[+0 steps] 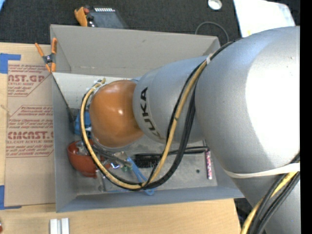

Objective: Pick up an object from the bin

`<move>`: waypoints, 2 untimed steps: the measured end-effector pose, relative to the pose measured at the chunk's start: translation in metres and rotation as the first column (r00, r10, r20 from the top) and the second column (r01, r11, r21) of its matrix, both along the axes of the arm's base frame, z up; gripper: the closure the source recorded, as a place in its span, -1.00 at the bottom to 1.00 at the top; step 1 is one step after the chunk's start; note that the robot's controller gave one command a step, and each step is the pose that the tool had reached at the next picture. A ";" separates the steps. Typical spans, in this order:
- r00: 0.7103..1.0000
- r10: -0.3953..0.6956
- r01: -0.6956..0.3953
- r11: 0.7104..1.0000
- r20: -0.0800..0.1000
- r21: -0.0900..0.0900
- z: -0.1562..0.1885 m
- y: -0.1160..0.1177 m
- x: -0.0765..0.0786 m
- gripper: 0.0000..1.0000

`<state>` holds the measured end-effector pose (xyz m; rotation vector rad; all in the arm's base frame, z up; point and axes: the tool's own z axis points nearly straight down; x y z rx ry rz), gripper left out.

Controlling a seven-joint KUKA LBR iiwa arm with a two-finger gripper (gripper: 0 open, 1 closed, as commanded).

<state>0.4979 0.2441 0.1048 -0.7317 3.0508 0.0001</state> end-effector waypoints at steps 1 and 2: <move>0.997 -0.073 0.073 0.997 0.011 0.007 -0.035 -0.002 0.002 -1.00; 0.995 -0.097 0.097 0.995 0.006 -0.005 -0.032 -0.005 0.003 1.00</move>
Offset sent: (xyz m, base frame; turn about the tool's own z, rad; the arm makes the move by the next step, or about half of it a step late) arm -0.0011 0.0022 -0.0348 0.0855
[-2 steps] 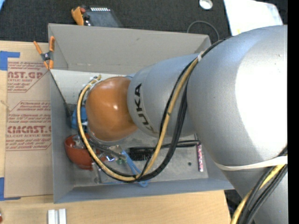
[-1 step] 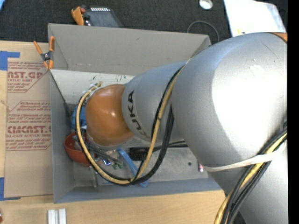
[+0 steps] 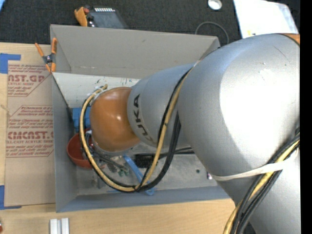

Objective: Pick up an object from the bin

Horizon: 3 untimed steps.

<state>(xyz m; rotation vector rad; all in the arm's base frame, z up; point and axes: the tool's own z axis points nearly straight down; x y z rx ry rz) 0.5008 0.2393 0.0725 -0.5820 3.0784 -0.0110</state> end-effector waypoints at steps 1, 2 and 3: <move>1.000 0.000 0.000 1.000 0.000 0.000 0.000 0.000 0.000 1.00; 1.000 0.003 -0.003 1.000 -0.008 0.000 0.019 0.001 -0.004 1.00; 1.000 0.002 -0.002 1.000 -0.002 0.002 0.037 0.001 -0.002 1.00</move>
Offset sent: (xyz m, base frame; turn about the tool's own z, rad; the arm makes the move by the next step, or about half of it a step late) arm 0.0001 0.0001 0.0568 0.0000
